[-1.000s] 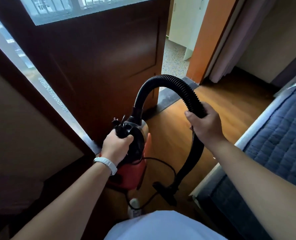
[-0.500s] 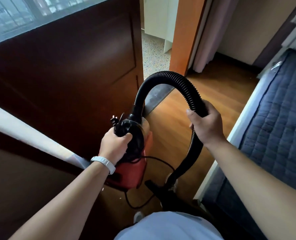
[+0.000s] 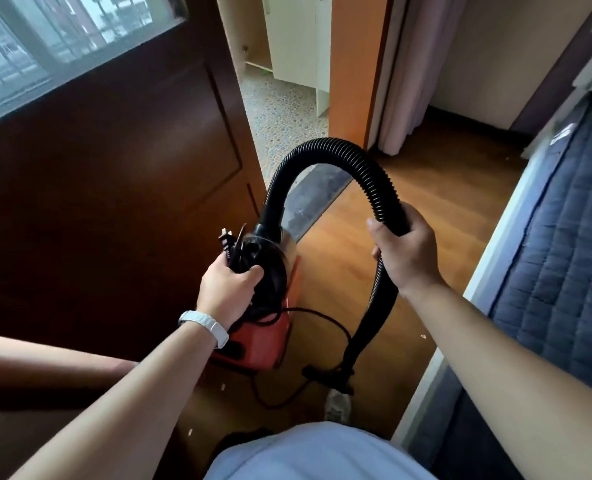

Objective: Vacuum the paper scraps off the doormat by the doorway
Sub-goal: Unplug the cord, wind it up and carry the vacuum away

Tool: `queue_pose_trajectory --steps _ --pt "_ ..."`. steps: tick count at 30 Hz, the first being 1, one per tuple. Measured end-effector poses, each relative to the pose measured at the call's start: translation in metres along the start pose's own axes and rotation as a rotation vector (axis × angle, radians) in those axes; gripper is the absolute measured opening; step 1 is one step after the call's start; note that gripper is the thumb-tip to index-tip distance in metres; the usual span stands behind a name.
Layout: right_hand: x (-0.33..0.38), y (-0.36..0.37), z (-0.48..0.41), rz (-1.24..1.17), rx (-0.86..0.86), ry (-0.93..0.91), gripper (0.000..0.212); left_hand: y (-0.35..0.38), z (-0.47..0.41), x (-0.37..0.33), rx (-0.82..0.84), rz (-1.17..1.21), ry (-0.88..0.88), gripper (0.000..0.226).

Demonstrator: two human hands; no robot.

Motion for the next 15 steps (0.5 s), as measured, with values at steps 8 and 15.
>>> queue_pose_trajectory --steps 8,15 --pt "0.006 -0.047 -0.066 0.047 -0.093 -0.014 0.011 0.064 -0.06 -0.064 0.076 -0.008 0.066 0.016" --pt "-0.006 -0.071 -0.121 0.088 -0.199 -0.002 0.015 0.124 -0.114 -0.096 0.205 -0.014 0.079 0.018"
Point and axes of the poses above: each hand's wrist, its own z-axis away from the middle knuckle, its own y-axis out of the palm, x = y × z, the point moved 4 cm from there along -z, towards the middle knuckle, and after that the axes turned 5 degrees about y, right-handed, at the moved point
